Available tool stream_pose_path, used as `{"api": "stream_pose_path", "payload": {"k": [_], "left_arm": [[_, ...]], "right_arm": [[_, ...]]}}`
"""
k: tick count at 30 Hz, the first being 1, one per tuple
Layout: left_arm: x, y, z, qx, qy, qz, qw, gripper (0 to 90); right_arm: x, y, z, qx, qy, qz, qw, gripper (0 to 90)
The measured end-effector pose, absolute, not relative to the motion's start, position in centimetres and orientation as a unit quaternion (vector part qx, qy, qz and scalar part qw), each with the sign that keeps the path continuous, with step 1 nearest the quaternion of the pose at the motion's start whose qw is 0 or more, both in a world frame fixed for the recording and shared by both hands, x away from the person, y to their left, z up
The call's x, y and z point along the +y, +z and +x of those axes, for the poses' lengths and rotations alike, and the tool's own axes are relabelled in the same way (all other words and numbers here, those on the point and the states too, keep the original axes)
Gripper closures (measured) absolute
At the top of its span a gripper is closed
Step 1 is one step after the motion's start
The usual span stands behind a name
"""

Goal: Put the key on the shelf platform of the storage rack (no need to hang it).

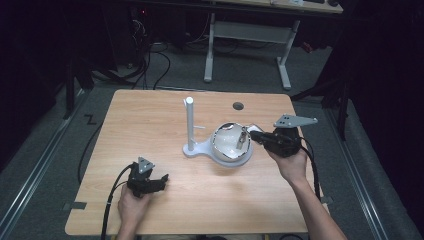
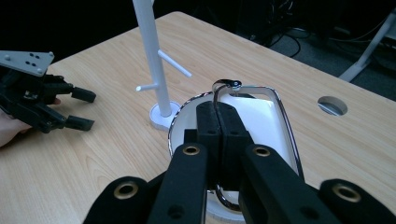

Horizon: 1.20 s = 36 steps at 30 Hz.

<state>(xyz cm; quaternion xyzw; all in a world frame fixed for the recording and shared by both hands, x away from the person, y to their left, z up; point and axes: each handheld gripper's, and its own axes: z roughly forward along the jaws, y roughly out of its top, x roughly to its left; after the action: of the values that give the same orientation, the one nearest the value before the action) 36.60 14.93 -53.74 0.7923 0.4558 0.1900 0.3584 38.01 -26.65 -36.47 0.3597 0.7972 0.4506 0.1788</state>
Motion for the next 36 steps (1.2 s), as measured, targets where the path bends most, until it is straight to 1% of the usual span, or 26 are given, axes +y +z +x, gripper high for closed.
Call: {"api": "stream_pose_path", "payload": {"k": [10,18,36], "left_arm": [[14.9,-53.7,36.6,0.456,0.190,0.792,0.358,22.8],[14.9,-53.7,36.6,0.456,0.190,0.792,0.359,22.8],[14.9,-53.7,36.6,0.457,0.189,0.792,0.359,22.8]], "right_arm": [[-25.0,-38.0,39.5,0.813,0.427,0.358,0.169,90.0],[-23.9,-39.3,40.7,0.821,0.413,0.363,0.151,90.0],[-21.6,-41.7,42.7,0.828,0.405,0.365,0.129,90.0]]}}
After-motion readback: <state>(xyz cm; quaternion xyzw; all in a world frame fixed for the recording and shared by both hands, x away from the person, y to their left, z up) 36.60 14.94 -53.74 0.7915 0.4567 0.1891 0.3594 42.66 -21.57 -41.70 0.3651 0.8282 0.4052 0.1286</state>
